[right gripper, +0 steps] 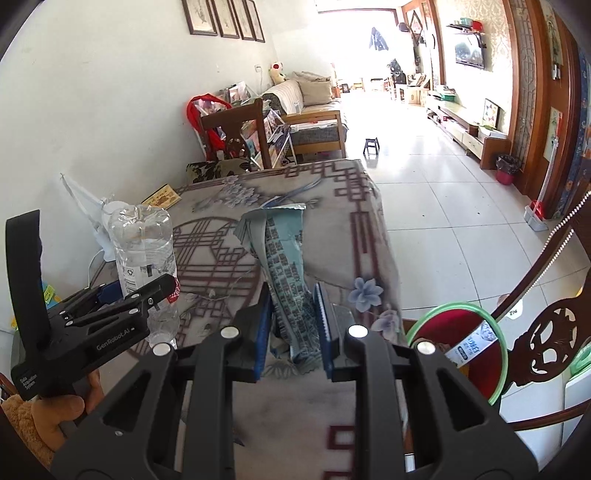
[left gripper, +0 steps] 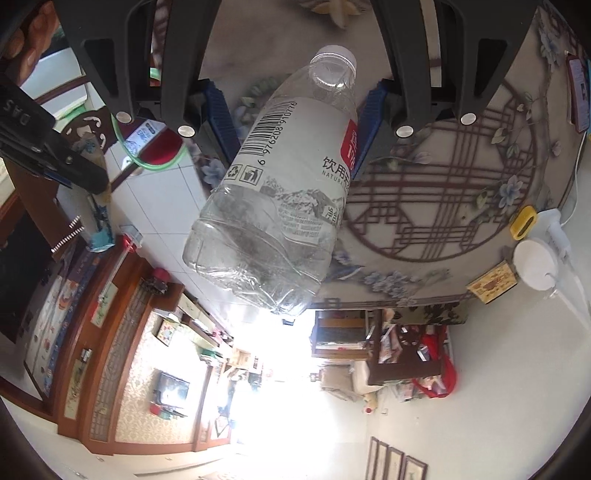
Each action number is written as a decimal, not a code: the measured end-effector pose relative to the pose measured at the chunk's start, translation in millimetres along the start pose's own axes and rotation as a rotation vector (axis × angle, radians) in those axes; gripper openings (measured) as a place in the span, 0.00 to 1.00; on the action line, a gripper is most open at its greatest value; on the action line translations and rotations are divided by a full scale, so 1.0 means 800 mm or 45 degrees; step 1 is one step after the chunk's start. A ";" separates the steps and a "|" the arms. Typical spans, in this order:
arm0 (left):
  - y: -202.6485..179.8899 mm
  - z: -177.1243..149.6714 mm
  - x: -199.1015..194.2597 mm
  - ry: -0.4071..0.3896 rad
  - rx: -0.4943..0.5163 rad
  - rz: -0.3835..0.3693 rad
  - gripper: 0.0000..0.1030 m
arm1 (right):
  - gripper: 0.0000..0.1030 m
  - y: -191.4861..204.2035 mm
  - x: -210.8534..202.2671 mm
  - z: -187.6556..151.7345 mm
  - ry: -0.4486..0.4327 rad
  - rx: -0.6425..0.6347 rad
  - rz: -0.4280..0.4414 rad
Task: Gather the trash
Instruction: 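Carry the foil wrapper and water bottle over to the red bin, then open the right tool to drop the foil wrapper while the left tool drops the bottle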
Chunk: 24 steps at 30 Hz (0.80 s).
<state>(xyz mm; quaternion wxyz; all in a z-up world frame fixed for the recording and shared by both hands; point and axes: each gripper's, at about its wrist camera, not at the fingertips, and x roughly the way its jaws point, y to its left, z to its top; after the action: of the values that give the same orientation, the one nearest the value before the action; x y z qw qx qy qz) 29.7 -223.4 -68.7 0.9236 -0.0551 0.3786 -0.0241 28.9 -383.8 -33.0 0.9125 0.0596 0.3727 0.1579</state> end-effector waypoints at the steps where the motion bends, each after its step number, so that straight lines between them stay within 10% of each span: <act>1: -0.010 0.001 0.002 0.006 0.012 -0.018 0.54 | 0.22 -0.009 0.000 -0.001 0.002 0.010 -0.012; 13: -0.196 -0.004 0.084 0.168 0.284 -0.354 0.56 | 0.22 -0.210 0.020 -0.051 0.144 0.344 -0.339; 17: -0.235 -0.007 0.112 0.182 0.352 -0.412 0.87 | 0.25 -0.249 0.034 -0.067 0.192 0.382 -0.386; 20: -0.233 -0.002 0.114 0.161 0.360 -0.378 0.89 | 0.73 -0.268 0.043 -0.073 0.187 0.414 -0.427; 24: -0.210 0.010 0.093 0.097 0.347 -0.333 0.92 | 0.80 -0.278 0.032 -0.073 0.143 0.449 -0.479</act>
<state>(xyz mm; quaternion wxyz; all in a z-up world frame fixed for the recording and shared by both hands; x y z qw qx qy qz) 87.7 -395.6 -94.4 0.8965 0.0228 0.3962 -0.1969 59.5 -585.4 -141.8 0.8791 0.1386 0.4491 -0.0791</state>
